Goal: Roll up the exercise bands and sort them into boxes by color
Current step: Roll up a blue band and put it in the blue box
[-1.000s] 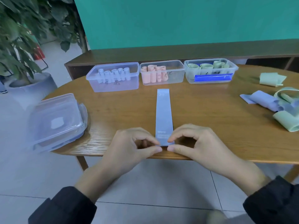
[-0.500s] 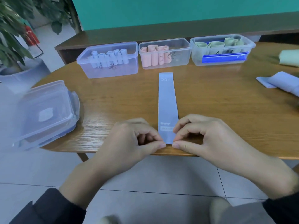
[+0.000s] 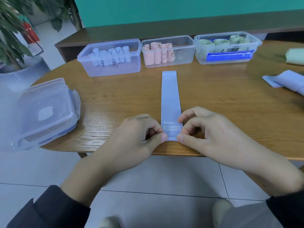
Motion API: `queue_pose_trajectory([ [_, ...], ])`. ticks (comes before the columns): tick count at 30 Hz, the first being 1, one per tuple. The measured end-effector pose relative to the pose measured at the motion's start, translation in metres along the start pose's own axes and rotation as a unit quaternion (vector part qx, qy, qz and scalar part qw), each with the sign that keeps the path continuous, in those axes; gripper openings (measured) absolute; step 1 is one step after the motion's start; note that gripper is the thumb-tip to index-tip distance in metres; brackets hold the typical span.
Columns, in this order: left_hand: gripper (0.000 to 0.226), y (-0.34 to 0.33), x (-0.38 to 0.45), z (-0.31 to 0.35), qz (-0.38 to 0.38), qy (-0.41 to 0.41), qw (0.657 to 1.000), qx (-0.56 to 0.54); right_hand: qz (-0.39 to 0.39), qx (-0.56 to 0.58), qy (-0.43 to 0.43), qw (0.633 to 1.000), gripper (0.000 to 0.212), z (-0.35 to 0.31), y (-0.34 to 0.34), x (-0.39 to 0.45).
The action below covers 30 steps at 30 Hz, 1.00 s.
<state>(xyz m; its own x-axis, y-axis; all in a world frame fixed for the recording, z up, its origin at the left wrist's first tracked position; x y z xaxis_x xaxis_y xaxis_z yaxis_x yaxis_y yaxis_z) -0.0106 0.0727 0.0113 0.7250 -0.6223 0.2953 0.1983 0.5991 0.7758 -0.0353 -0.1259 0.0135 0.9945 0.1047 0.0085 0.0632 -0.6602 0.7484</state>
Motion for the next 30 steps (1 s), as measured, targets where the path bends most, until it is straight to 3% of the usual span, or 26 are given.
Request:
queue_pose_trajectory([
  [5,0.011,0.003,0.007,0.001,0.028,0.006,1.0,-0.009,0.018,0.021,-0.021,0.999,0.016,0.002,0.003,0.004],
  [9,0.016,0.0,0.006,0.001,0.034,-0.022,0.999,-0.035,-0.007,0.039,0.034,0.999,0.016,0.0,-0.001,0.003],
  [14,0.01,-0.007,0.003,-0.002,0.016,-0.07,0.996,0.044,-0.036,-0.007,0.087,0.996,0.016,0.003,-0.003,0.001],
  [25,0.008,0.0,-0.001,-0.001,0.064,-0.099,0.992,0.033,-0.002,0.044,0.066,0.997,0.016,0.003,0.001,-0.001],
  [30,0.005,0.0,-0.002,0.0,0.064,-0.088,0.994,0.016,0.022,0.034,0.048,0.998,0.003,0.002,-0.001,0.0],
])
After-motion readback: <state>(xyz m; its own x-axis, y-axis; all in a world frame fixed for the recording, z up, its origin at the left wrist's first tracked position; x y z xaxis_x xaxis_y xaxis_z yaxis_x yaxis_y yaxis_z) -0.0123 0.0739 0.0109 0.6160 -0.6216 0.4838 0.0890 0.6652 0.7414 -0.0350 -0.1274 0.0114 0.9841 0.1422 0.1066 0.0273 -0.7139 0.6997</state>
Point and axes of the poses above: each hand's wrist, its own x-axis towards the middle knuckle, its own y-axis out of the back of the hand, z = x × y, the point moved 4 cm from there along x, towards the middle knuckle, and after that the axes turned 13 degrees about -y, right-handed, at the moved point
